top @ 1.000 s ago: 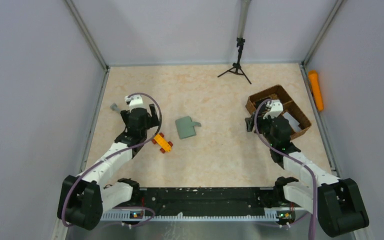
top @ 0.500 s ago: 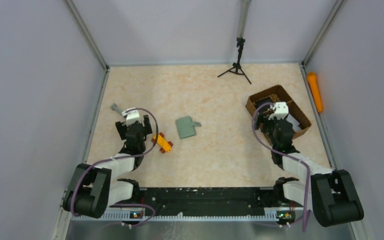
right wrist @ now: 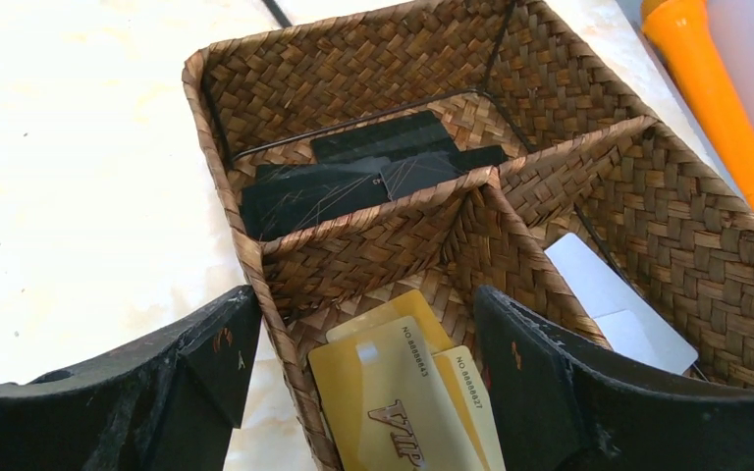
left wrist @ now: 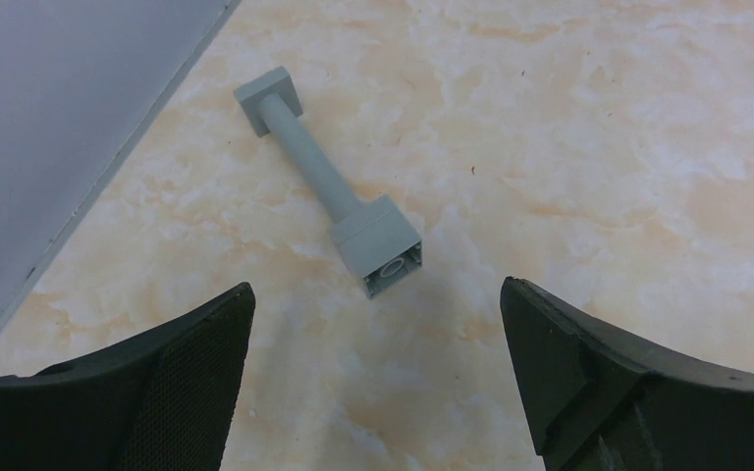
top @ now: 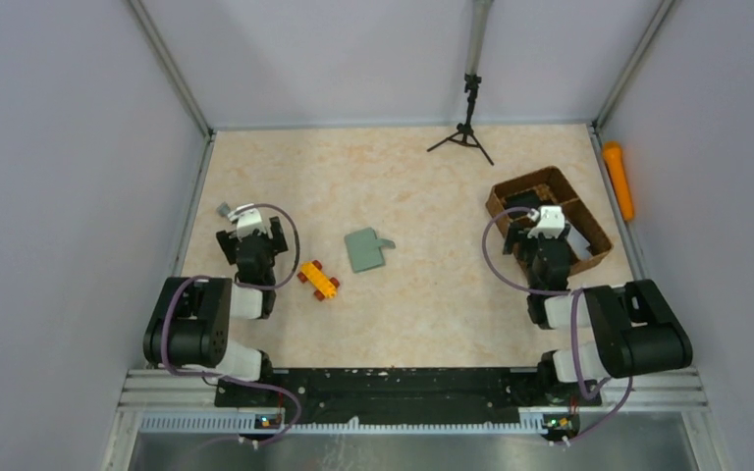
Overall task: Take the credit cards out of the card holder
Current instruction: Reset both arms
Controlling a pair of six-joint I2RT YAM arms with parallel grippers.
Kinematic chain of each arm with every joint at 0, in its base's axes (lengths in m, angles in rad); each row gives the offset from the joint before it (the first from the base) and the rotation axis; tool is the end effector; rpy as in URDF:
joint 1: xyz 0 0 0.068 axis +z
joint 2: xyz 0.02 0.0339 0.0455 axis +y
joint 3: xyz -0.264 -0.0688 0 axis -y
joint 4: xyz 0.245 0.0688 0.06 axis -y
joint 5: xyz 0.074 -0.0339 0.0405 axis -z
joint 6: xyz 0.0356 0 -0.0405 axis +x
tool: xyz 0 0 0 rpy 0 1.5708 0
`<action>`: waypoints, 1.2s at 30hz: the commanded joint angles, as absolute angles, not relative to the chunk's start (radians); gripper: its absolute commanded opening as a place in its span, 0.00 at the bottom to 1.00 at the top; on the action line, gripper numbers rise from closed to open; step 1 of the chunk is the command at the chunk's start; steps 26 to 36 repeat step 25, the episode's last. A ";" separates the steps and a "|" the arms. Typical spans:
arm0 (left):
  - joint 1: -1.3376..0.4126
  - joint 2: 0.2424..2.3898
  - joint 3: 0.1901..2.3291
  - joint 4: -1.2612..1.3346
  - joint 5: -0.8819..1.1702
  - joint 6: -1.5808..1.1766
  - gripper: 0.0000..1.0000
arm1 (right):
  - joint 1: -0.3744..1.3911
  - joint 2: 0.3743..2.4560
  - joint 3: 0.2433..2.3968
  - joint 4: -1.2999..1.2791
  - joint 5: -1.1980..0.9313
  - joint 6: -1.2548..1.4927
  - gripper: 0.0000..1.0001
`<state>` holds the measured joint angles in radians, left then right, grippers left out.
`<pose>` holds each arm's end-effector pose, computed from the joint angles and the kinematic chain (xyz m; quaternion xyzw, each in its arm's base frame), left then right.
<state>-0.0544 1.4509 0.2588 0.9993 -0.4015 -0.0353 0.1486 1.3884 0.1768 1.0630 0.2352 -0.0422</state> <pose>0.2399 0.0009 0.1497 -0.1195 0.7576 0.1258 0.6293 0.2206 0.0246 0.1488 0.0046 0.7563 -0.0543 0.6520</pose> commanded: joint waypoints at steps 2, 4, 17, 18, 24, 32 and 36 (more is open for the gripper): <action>-0.021 1.479 0.291 1.105 -0.300 -0.050 0.99 | 0.094 1.470 0.171 1.279 0.290 -0.010 0.79; -0.015 1.479 0.294 1.099 -0.287 -0.052 0.99 | 0.093 1.451 0.179 1.219 0.295 -0.008 0.72; -0.014 1.473 0.290 1.100 -0.285 -0.050 0.99 | 0.092 1.462 0.172 1.257 0.322 0.019 0.99; -0.015 1.474 0.291 1.097 -0.286 -0.050 0.99 | 0.093 1.463 0.172 1.256 0.323 0.019 0.99; -0.013 1.476 0.297 1.088 -0.283 -0.051 0.99 | 0.093 1.463 0.172 1.257 0.322 0.019 0.99; -0.012 1.473 0.295 1.089 -0.283 -0.052 0.99 | 0.092 1.463 0.172 1.256 0.323 0.019 0.99; -0.012 1.473 0.295 1.089 -0.283 -0.052 0.99 | 0.092 1.463 0.172 1.256 0.323 0.019 0.99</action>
